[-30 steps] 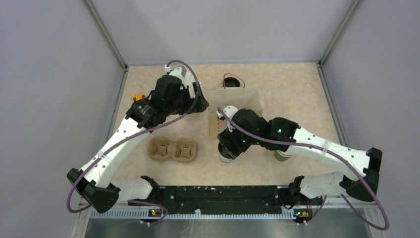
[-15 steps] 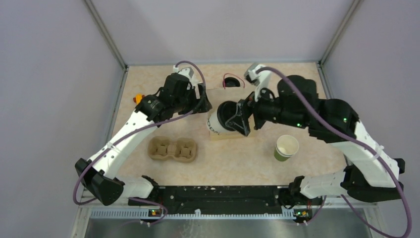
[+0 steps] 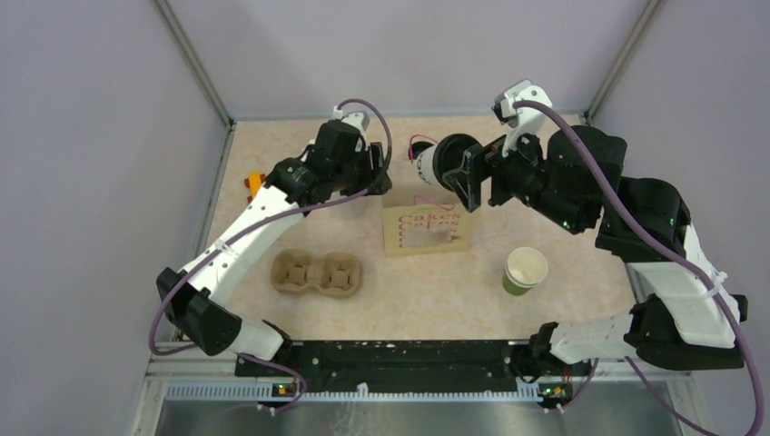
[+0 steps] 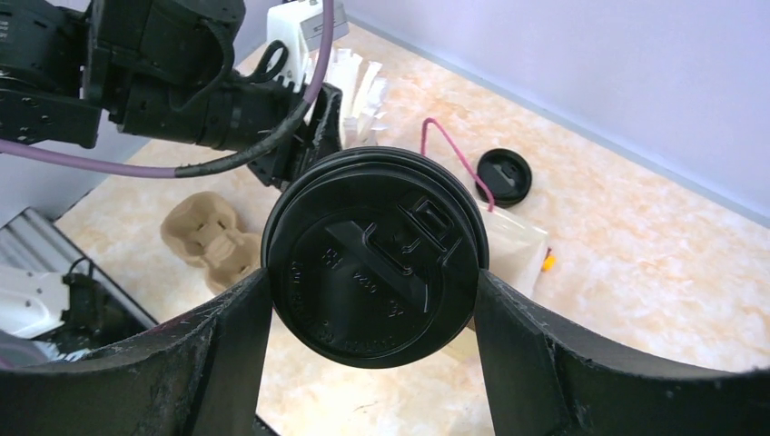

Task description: Pack the takeout coffee

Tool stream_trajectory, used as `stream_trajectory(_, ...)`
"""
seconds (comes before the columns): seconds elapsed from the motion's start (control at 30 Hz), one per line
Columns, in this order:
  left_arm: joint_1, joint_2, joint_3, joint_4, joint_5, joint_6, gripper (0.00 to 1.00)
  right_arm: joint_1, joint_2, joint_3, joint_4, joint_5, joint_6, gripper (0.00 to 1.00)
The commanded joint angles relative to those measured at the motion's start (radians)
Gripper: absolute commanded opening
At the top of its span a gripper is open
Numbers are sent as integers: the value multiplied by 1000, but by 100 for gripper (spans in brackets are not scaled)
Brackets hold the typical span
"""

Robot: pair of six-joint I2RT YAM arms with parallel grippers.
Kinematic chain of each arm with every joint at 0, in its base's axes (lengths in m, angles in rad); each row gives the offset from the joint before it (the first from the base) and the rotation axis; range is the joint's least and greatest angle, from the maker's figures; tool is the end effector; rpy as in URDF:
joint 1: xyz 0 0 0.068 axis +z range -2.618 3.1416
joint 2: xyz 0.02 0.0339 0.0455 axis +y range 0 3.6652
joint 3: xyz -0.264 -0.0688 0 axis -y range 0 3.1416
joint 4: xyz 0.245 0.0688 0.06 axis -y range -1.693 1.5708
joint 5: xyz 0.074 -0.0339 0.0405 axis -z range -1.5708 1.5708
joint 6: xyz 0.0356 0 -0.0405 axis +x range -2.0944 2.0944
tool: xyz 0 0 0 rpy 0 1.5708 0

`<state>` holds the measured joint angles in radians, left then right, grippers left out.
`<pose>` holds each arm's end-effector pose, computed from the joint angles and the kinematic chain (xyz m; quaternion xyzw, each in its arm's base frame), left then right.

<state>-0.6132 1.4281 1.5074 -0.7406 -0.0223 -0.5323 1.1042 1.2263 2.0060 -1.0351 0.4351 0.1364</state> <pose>0.2527 -0.1768 0.3867 0.0314 0.8978 -0.2296 0.3745 0.0879 0.1413 0.5501 -0.2427 0.7454 0.2080 0.5850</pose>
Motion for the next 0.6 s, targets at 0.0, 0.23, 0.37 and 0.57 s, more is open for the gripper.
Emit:
stream_trajectory(0.0, 6, 14, 42, 46, 9, 40, 59, 6, 8, 20, 15, 83, -44, 68)
stream_trajectory(0.23, 4, 34, 63, 55, 70, 110, 20, -30, 51, -17, 1, 81, -156, 68)
stream_trajectory(0.37, 7, 12, 48, 85, 121, 200, 15, -50, 103, 7, -17, 13, -200, 68)
stream_trajectory(0.57, 14, -45, -4, 171, 249, 315, 17, -50, 135, -16, -77, -121, -263, 67)
